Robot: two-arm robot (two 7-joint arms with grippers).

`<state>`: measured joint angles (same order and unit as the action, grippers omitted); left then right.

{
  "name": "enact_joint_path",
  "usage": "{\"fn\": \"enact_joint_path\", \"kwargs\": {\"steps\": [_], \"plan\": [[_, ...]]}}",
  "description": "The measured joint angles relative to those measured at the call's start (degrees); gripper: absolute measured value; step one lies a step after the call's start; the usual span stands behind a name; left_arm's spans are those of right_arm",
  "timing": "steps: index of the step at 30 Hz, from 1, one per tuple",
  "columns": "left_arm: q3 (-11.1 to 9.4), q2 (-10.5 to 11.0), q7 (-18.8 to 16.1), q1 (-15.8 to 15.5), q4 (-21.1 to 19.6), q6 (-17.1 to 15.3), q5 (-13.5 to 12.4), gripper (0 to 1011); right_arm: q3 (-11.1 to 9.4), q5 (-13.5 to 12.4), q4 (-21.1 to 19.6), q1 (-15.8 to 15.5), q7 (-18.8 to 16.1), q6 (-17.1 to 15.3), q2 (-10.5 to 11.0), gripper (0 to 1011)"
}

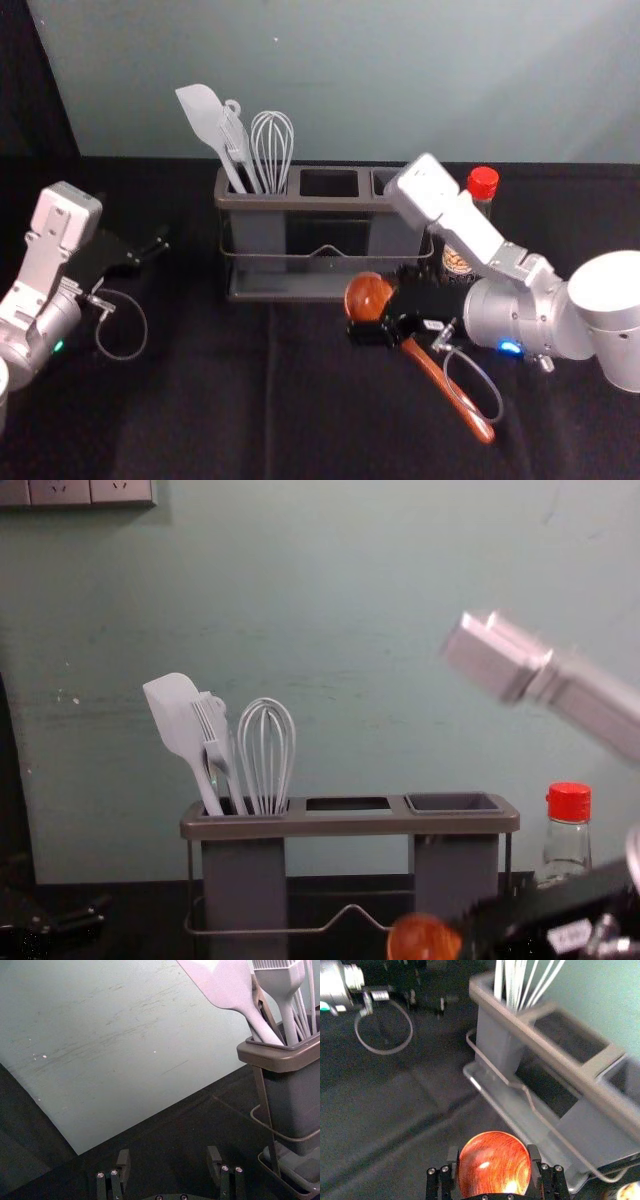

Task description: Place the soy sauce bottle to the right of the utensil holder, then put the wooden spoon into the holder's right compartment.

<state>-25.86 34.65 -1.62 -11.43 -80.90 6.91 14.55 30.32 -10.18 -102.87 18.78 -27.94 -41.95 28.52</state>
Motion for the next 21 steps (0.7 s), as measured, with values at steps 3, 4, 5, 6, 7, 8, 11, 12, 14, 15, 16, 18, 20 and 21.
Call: {"fn": "enact_joint_path", "kwargs": {"steps": [3,4,5,6,7,8,11,12,14,15,16,18,20,21], "plan": [[0.0,0.0,0.0,0.0,0.0,0.0,0.0,1005,-1.35,-0.27,-2.47,-1.03,0.55,1.03,0.24,841],[0.0,0.0,0.0,0.0,0.0,0.0,0.0,1005,-1.69,-0.35,-3.05,-1.33,0.74,1.33,0.29,842],[0.0,0.0,0.0,0.0,0.0,0.0,0.0,1005,-2.07,-0.44,-3.65,-1.62,0.89,1.73,0.34,841],[0.0,0.0,0.0,0.0,0.0,0.0,0.0,1005,-2.83,-0.6,-4.65,-2.24,1.31,2.67,0.4,841],[0.0,0.0,0.0,0.0,0.0,0.0,0.0,1005,-3.18,-0.67,-5.13,-2.57,1.48,3.17,0.43,841],[0.0,0.0,0.0,0.0,0.0,0.0,0.0,1005,-3.58,-0.78,-5.63,-2.94,1.73,3.77,0.45,841],[0.0,0.0,0.0,0.0,0.0,0.0,0.0,1005,-5.01,-1.24,-7.11,-4.26,2.48,5.98,0.5,841],[0.0,0.0,0.0,0.0,0.0,0.0,0.0,1005,-5.69,-1.51,-7.89,-4.87,2.82,7.24,0.54,841],[0.0,0.0,0.0,0.0,0.0,0.0,0.0,1005,-6.26,-1.74,-8.51,-5.39,3.1,8.18,0.63,842],[0.0,0.0,0.0,0.0,0.0,0.0,0.0,1005,-6.46,-1.86,-8.72,-5.58,3.18,8.57,0.66,841],[0.0,0.0,0.0,0.0,0.0,0.0,0.0,1005,-6.68,-1.96,-8.93,-5.79,3.35,8.93,0.72,841],[0.0,0.0,0.0,0.0,0.0,0.0,0.0,1005,-7.41,-2.43,-9.58,-6.37,3.58,10.02,0.85,841],[0.0,0.0,0.0,0.0,0.0,0.0,0.0,1005,-8.08,-2.92,-10.15,-6.98,3.95,11.11,0.96,842],[0.0,0.0,0.0,0.0,0.0,0.0,0.0,1005,-8.27,-3.06,-10.33,-7.14,4.03,11.45,0.99,841]]}}
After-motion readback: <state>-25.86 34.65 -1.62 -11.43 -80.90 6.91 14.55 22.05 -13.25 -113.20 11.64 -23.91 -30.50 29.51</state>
